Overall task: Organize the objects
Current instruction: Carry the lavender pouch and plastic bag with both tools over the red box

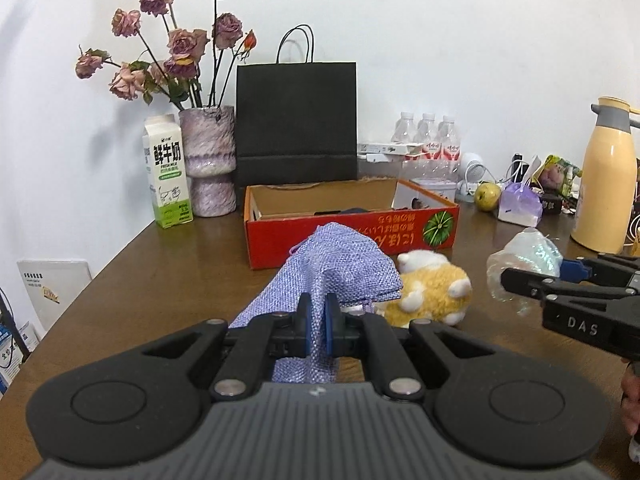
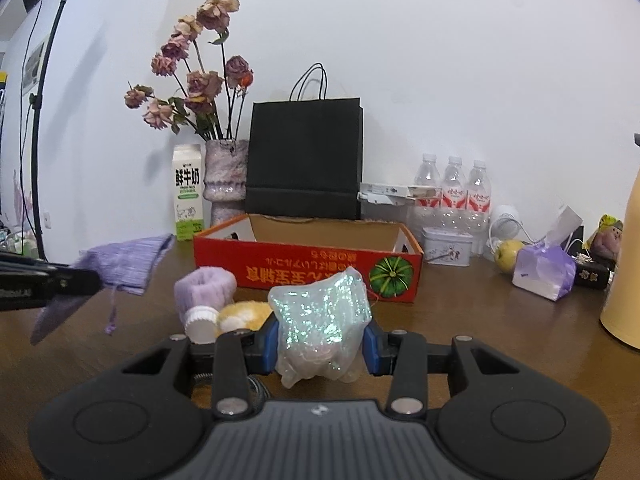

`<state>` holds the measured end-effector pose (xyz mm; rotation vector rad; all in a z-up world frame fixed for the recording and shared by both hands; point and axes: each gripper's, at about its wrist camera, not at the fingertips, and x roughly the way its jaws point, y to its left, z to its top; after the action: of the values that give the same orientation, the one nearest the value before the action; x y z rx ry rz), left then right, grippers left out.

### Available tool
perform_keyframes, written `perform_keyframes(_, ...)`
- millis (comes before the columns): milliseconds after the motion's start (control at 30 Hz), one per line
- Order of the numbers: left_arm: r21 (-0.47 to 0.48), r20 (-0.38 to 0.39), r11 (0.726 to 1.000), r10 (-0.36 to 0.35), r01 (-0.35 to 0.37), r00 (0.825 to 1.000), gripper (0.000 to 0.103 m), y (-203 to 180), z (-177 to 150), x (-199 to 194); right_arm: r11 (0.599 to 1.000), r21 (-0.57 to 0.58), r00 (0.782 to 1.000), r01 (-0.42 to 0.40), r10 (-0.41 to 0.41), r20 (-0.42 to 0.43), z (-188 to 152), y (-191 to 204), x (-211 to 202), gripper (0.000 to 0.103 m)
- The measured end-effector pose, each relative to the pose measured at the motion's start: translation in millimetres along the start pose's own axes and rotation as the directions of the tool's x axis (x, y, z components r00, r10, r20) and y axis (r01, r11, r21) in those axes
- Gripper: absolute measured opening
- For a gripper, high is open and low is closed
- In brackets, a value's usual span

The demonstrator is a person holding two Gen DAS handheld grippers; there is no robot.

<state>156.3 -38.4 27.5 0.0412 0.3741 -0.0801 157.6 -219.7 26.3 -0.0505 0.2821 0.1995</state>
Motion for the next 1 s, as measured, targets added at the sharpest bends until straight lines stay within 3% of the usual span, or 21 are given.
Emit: perform_keyframes(1000, -0.008, 0.041, 1.000, -0.020, 0.020, 0.999, 0.007, -10.3, 47.1, 44.0, 1.000, -0.005, 0.997, -0.028, 0.028, 0.073, 50.1, 6.6, 36.8, 0.039)
